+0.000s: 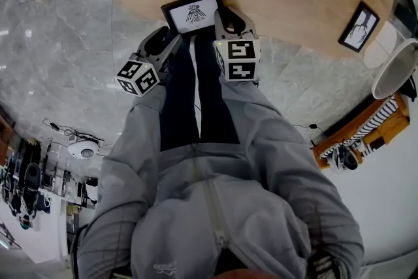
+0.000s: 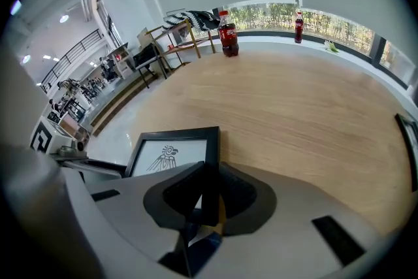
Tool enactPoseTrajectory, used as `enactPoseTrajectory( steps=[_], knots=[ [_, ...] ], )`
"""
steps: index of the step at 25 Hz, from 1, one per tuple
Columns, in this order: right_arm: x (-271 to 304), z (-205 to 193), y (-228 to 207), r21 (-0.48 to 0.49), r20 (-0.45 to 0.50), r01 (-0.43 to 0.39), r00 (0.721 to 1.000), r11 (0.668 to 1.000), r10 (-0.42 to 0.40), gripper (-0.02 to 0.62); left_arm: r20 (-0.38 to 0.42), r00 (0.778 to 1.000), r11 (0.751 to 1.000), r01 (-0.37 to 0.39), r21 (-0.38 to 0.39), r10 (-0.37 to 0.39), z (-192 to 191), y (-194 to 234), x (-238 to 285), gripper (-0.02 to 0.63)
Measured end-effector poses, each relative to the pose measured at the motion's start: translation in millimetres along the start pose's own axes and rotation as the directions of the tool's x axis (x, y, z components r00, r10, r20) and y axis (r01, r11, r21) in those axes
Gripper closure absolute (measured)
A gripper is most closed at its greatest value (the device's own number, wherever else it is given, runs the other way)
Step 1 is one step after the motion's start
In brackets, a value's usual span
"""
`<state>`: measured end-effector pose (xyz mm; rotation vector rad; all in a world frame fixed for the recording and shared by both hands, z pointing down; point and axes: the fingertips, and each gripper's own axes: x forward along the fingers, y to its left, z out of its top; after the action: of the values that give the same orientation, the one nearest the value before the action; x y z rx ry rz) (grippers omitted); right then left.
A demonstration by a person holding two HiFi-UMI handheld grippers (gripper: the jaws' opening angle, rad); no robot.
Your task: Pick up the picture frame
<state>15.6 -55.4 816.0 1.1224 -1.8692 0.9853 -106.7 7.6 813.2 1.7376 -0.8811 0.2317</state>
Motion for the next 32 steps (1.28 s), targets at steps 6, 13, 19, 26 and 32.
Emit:
enactPoseTrajectory(
  steps=[6, 13, 19, 26, 32],
  knots=[
    [1.8, -4.3, 9.0, -0.023, -0.012, -0.017, 1.0, 1.0, 0.017, 0.515, -0.032, 0.995, 0.991, 0.094, -0.098, -0.097, -7.3, 1.2, 11.8, 0.379],
    [3.2, -8.4, 25.5, -0.055, -0.026, -0.058, 0.998, 0.997, 0.057, 0.515, -0.032, 0.99, 0.976, 0.133, -0.17, -0.141, -9.9, 3.7, 16.8, 0.38],
    [1.9, -14.8, 36.8, -0.094, -0.04, -0.103, 0.994, 0.99, 0.1, 0.515, -0.077, 0.982, 0.976, 0.16, -0.149, -0.173, -11.4, -0.9, 23.1, 0.38],
    [-2.5, -17.8, 43.0, -0.097, -0.055, -0.144, 0.989, 0.985, 0.139, 0.515, -0.082, 0.972, 0.964, 0.203, -0.174, -0.22, -11.8, -13.0, 23.0, 0.382],
    [-15.9, -12.2, 51.7, -0.095, -0.059, -0.158, 0.987, 0.983, 0.153, 0.517, -0.062, 0.969, 0.956, 0.224, -0.191, -0.239, -4.1, -26.8, 9.4, 0.467]
  ],
)
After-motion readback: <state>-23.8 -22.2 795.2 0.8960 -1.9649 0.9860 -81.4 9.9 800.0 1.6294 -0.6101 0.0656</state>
